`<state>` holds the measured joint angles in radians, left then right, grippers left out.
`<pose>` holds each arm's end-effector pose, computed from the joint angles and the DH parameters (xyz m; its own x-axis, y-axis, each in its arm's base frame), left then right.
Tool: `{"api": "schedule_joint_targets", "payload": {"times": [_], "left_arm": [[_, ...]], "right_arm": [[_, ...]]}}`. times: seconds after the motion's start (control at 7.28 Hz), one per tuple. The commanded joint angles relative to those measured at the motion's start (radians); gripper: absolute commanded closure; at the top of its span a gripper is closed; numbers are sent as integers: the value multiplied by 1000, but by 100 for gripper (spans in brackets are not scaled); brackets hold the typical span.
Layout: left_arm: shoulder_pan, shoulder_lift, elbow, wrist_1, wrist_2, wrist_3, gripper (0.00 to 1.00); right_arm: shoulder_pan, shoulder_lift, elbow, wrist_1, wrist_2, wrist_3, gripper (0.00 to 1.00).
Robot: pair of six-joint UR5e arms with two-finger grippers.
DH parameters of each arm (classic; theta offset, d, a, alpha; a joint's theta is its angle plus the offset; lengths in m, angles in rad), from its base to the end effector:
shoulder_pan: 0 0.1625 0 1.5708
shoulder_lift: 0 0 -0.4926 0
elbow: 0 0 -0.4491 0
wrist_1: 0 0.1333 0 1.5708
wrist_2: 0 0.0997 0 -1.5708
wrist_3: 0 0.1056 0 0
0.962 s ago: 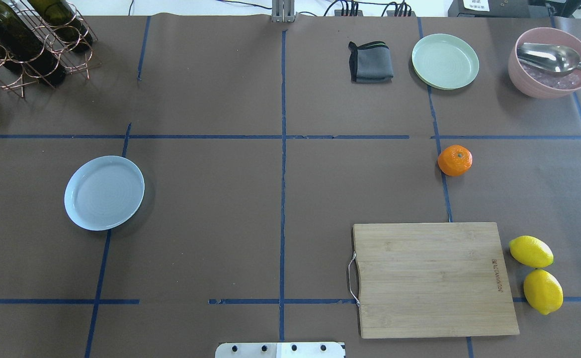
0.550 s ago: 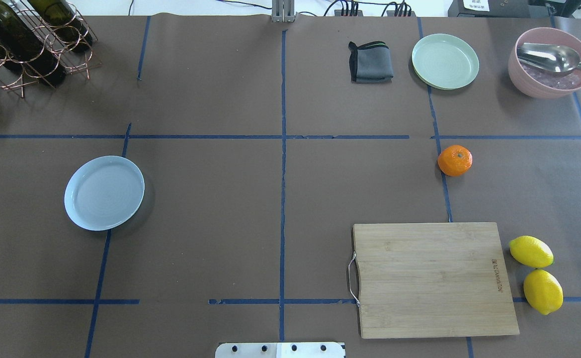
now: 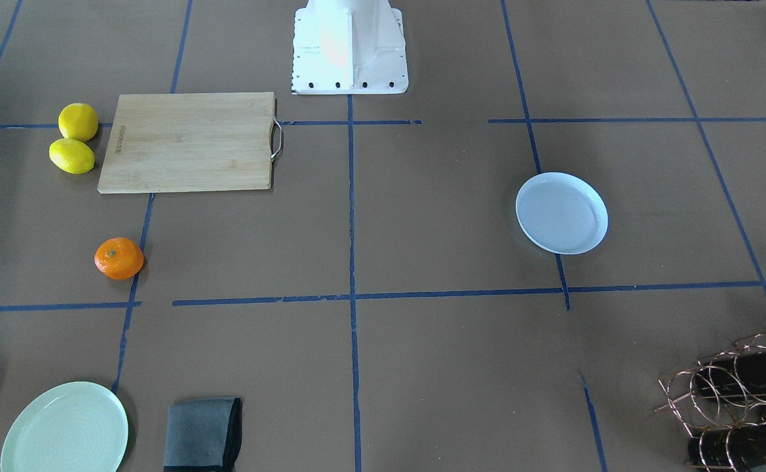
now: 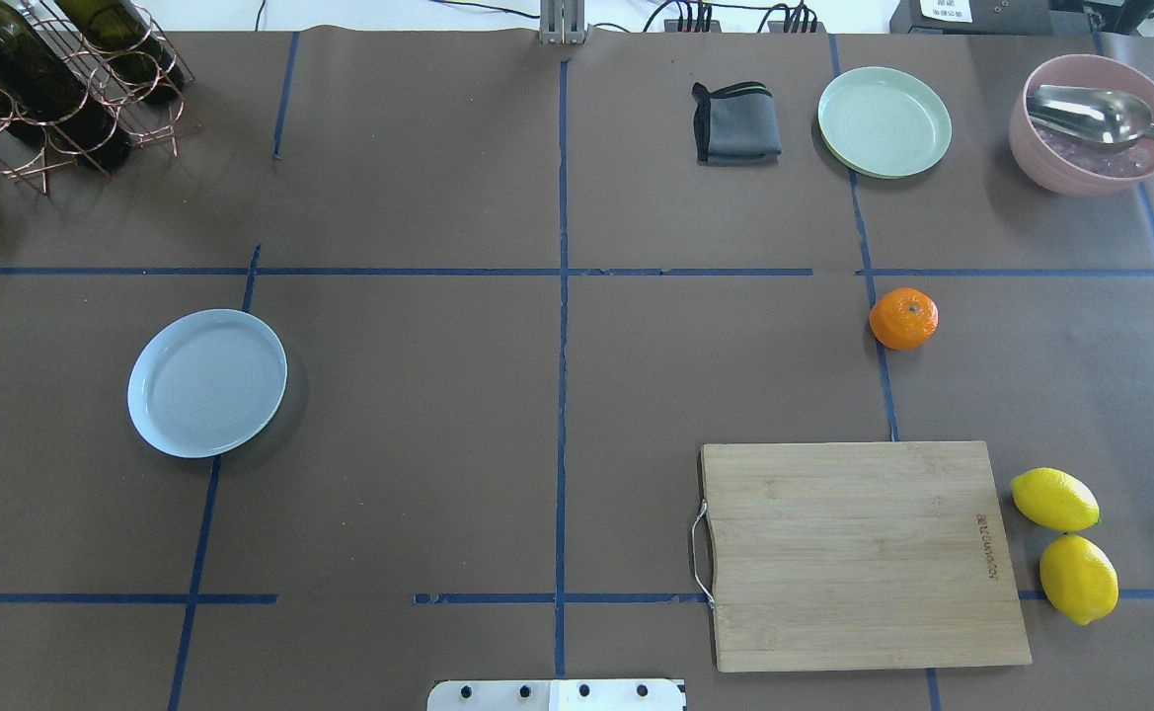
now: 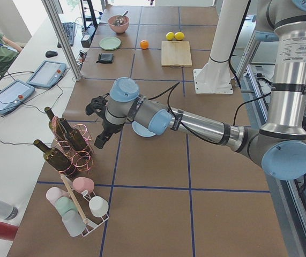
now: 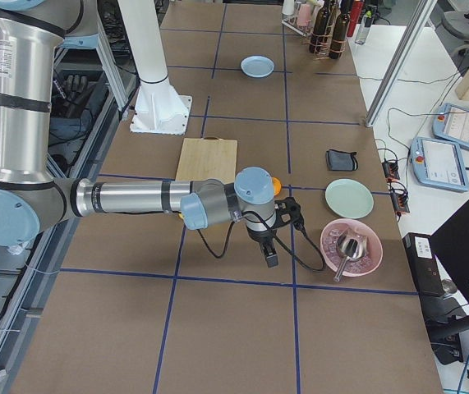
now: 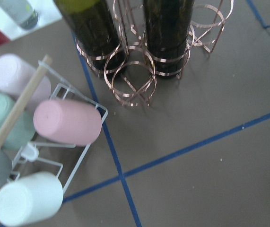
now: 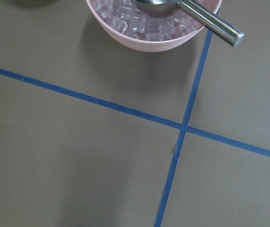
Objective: Pick orange to plate
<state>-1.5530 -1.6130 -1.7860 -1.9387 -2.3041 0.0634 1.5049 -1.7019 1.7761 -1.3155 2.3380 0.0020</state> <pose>-0.0523 -0.5829 0.5456 0.7335 0.4555 -0.5045 -0.0610 0.7834 0.6186 0.0268 -0.5053 0.6572 0.7036 -0.2696 0.6574 0.0609 0.9447 0.3222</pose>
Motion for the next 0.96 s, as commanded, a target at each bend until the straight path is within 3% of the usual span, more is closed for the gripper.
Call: {"api": "schedule_joint_targets", "payload": {"times": [0.0,0.14,0.27,0.41,0.69,0.82], "left_arm": [[74,55,8,-243,-6,-144,0],[153,108,14,-284,-1,-230,0],[241,120,4,-330,8,-455,0],[331,166,7,-444,43,-600,0],[538,191,20,-578,242,-924,0],[644,191,23,-588,344,-1074,5]], "right_arm": [[0,2,13,2,14,41,0],[0,-1,13,2,14,39,0],[0,-4,11,1,14,39,0],[0,-7,11,1,14,39,0],[0,-10,11,2,12,38,0],[0,-12,9,2,12,33,0]]}}
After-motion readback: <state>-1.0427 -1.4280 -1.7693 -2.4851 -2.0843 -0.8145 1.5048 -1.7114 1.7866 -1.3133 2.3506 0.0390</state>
